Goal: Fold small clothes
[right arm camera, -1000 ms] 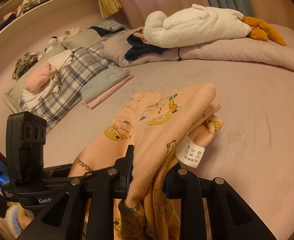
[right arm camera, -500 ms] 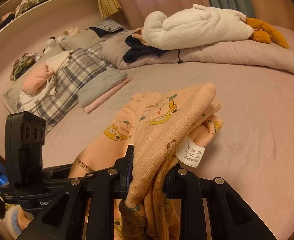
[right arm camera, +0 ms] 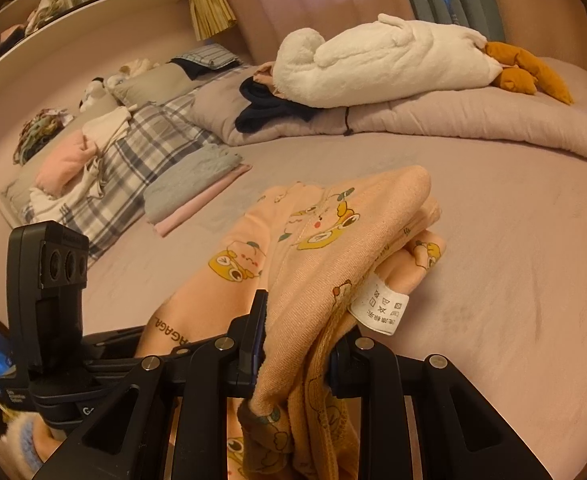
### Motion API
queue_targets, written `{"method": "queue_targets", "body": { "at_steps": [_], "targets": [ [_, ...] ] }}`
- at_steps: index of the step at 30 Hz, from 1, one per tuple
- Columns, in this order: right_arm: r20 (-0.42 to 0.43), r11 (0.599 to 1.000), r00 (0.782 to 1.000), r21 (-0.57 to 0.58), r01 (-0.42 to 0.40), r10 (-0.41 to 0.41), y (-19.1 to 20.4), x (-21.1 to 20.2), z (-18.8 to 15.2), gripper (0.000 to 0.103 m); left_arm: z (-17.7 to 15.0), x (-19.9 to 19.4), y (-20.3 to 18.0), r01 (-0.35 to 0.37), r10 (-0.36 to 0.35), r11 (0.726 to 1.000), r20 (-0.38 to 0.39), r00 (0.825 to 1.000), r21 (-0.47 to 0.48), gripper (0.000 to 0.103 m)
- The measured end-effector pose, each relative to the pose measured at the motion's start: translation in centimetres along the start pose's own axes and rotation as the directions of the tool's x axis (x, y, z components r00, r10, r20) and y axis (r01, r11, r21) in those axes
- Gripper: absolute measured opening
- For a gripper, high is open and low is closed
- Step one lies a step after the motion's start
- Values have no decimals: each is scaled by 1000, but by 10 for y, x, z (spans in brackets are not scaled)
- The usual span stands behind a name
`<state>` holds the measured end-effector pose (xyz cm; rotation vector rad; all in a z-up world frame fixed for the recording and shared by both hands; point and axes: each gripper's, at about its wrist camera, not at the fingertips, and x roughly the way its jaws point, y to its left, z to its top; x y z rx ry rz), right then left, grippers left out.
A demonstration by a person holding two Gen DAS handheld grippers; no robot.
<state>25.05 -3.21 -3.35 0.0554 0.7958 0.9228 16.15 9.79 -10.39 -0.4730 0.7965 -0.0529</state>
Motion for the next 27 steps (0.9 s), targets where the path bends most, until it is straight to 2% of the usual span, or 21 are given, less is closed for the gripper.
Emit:
{"method": "queue_targets", "body": {
  "at_steps": [27],
  "targets": [
    [27, 1000, 1000, 23, -14, 13, -11, 14, 12, 26, 20, 18, 5, -34, 33, 999, 22, 999, 31, 34]
  ]
}}
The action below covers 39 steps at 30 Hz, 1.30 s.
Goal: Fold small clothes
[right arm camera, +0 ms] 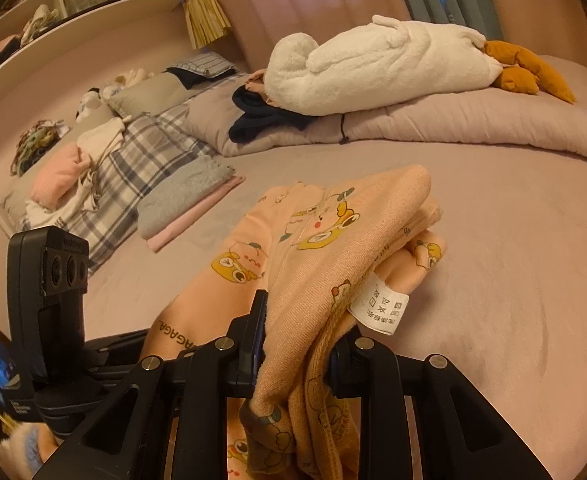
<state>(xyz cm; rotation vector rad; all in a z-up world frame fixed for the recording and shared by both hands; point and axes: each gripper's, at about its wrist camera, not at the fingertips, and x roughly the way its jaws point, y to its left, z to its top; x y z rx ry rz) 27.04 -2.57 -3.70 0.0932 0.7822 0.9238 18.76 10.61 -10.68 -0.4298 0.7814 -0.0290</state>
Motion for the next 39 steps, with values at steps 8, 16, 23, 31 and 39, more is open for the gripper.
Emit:
{"method": "queue_targets", "body": {
  "at_steps": [8, 16, 23, 31, 39],
  "targets": [
    [-2, 1000, 1000, -1, 2, -2, -3, 7, 5, 26, 6, 9, 4, -10, 10, 1000, -5, 1000, 0, 34],
    [-15, 1000, 1000, 3, 6, -6, -5, 16, 5, 26, 9, 17, 8, -22, 21, 1000, -28, 999, -10, 34],
    [-30, 1000, 1000, 16, 5, -5, -7, 23, 4, 26, 9, 24, 11, -29, 28, 999, -48, 998, -19, 34],
    [-50, 1000, 999, 25, 2, 0, -11, 27, 3, 26, 8, 29, 13, -37, 35, 999, -65, 997, -25, 34],
    [-84, 998, 996, 66, -10, 16, -19, 34, -2, 26, 6, 35, 18, -50, 47, 998, -94, 994, -32, 34]
  ]
}}
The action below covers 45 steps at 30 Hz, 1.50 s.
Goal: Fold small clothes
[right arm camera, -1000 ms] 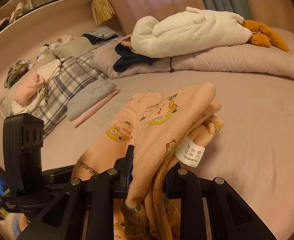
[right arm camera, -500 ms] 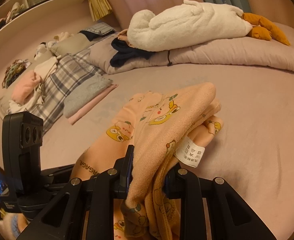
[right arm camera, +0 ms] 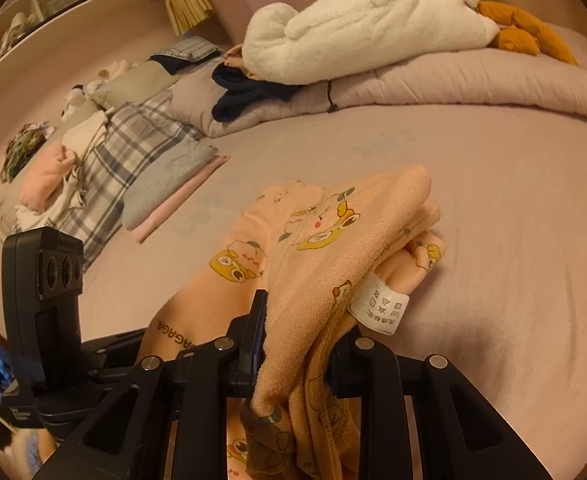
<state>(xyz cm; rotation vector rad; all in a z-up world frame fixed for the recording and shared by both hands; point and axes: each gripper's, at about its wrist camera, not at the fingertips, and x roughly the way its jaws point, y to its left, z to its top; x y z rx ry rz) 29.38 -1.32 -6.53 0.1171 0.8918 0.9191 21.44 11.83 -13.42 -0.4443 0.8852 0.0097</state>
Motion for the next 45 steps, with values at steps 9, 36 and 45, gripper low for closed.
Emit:
{"method": "queue_targets", "body": {
  "at_steps": [9, 36, 45],
  "targets": [
    [-51, 999, 998, 44, 26, -24, -13, 6, -8, 26, -4, 7, 2, -19, 19, 1000, -22, 1000, 7, 35],
    [-112, 980, 994, 199, 27, -4, -48, 11, -16, 31, -10, 7, 10, -99, 99, 995, -32, 995, 14, 60],
    [-119, 978, 993, 203, 37, -13, -50, 11, -17, 34, -12, 6, 9, -119, 120, 993, -32, 992, 17, 64]
  ]
}}
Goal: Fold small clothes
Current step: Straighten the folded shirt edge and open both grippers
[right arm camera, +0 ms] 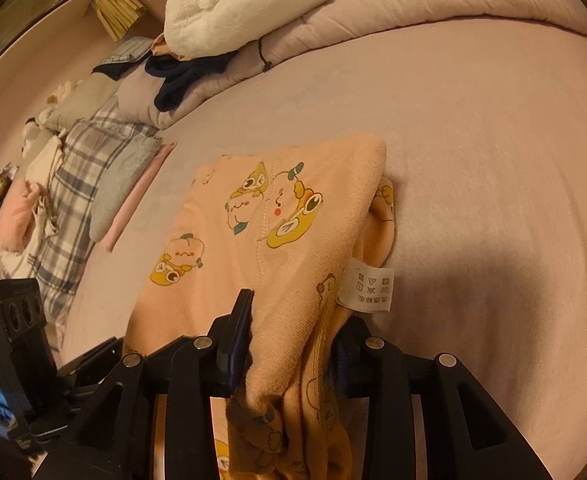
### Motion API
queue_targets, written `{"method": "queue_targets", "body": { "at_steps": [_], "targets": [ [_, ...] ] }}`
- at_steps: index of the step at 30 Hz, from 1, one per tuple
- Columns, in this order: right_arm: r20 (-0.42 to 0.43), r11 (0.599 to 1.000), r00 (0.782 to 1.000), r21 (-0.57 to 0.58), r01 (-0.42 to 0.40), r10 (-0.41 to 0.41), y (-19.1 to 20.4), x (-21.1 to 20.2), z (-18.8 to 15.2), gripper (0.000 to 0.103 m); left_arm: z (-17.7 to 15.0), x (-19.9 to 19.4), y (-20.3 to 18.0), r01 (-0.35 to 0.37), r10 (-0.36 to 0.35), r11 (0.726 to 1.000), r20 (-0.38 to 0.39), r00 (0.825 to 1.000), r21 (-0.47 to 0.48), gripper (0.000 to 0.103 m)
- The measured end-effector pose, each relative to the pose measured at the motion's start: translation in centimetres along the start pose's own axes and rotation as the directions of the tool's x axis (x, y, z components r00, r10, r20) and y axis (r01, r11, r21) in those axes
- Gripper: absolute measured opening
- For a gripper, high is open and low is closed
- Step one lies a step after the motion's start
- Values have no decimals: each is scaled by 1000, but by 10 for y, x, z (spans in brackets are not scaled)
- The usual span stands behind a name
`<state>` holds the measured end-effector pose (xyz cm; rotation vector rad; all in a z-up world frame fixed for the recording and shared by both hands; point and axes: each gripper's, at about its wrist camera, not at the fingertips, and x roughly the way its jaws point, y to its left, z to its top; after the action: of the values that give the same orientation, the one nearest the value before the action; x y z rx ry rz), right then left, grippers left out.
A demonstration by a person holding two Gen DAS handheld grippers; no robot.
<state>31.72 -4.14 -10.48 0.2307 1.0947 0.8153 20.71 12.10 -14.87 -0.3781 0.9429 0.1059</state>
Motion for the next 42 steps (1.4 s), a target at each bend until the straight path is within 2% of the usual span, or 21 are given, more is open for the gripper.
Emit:
{"method": "queue_targets", "body": {
  "at_steps": [24, 34, 42],
  "targets": [
    [-8, 1000, 1000, -10, 22, -22, 1, 0, 1, 40, -3, -3, -2, -33, 33, 999, -1, 999, 2, 68],
    [-4, 999, 999, -6, 32, -32, -3, 0, 1, 46, -7, -6, -1, -39, 39, 999, 0, 999, -3, 69],
    [0, 999, 999, -3, 44, -44, -5, -2, 1, 47, -10, -8, -1, -46, 46, 999, -1, 999, -2, 70]
  ]
}}
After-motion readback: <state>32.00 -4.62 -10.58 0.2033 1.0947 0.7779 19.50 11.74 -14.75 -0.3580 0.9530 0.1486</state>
